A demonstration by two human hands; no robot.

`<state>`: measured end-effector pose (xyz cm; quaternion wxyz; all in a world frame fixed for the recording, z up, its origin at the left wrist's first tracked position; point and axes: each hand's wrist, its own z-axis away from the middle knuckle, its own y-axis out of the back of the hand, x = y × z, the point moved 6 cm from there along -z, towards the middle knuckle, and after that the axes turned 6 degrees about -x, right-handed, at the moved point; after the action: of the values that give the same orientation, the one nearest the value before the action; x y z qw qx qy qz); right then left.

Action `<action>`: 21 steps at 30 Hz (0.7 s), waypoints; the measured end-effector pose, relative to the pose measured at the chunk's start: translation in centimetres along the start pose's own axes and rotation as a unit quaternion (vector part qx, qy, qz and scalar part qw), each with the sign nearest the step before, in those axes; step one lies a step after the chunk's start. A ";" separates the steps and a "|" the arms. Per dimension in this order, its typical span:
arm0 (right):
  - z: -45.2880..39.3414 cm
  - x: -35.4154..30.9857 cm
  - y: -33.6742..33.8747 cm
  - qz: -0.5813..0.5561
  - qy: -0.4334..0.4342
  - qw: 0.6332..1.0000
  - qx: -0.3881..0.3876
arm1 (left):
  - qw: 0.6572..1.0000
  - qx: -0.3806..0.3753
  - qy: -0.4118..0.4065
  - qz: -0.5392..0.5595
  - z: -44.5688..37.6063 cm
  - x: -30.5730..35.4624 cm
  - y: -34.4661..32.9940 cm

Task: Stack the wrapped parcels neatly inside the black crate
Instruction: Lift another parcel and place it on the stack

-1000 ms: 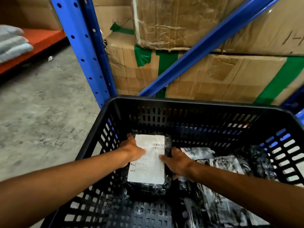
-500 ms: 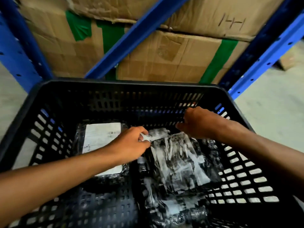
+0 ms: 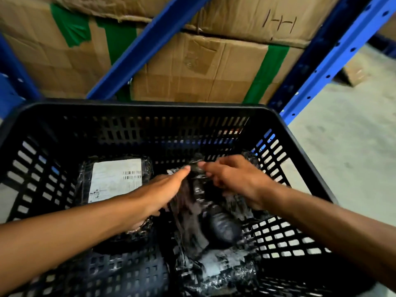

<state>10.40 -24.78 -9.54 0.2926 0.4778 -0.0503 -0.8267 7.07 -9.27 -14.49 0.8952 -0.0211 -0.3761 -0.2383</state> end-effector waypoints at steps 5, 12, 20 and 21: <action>-0.7 0.2 -3.4 -0.229 0.016 0.969 -0.092 | 0.996 0.052 0.010 0.077 1.3 -1.2 0.8; -1.2 3.0 -1.8 0.034 -0.041 0.996 -0.067 | 0.971 0.140 -0.065 0.181 1.8 -0.7 2.7; 0.3 2.1 -2.1 -0.089 0.051 0.990 -0.092 | 0.970 0.071 -0.097 0.211 3.5 -0.5 4.3; 0.3 1.9 -1.9 -0.080 0.064 0.991 -0.084 | 0.965 0.078 -0.115 0.221 3.4 -0.2 4.6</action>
<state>8.61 -24.31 -11.55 0.2676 0.5059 0.0767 -0.8165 6.73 -4.38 -11.50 0.8754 -0.0608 -0.4796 -0.0008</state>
